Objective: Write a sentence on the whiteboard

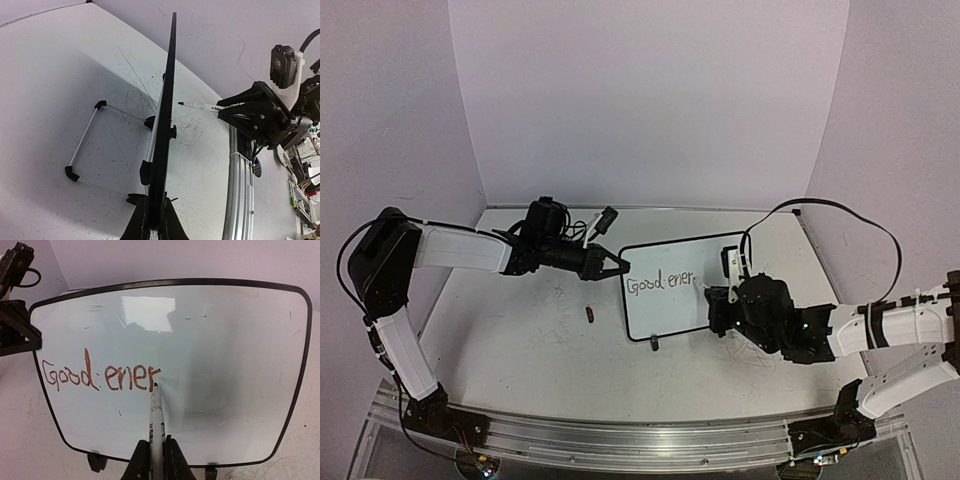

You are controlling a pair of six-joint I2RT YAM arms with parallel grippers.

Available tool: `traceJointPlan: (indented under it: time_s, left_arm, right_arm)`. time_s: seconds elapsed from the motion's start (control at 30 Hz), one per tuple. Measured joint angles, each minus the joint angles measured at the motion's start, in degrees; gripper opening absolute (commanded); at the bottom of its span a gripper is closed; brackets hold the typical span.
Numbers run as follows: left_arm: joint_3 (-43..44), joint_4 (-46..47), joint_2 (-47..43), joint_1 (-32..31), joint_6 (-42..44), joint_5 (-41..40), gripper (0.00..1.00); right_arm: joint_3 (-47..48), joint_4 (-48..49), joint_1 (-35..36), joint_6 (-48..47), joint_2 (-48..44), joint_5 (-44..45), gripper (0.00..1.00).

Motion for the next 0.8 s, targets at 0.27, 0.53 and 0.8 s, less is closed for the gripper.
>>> traceJointPlan:
  time_s: [0.27,0.53,0.8]
  left_arm:
    - [0.0,0.0,0.0,0.0,0.0,0.0,0.00]
    - [0.0,0.0,0.0,0.0,0.0,0.0,0.00]
    - [0.0,0.0,0.0,0.0,0.0,0.0,0.00]
  right_arm:
    - [1.3,-0.7,-0.2,0.1,2.1,0.8,0.00]
    - [1.5,-0.6,-0.4,1.3,2.3,3.6,0.00]
    - [1.7,-0.2,-0.9,1.5,2.8,4.3,0.00]
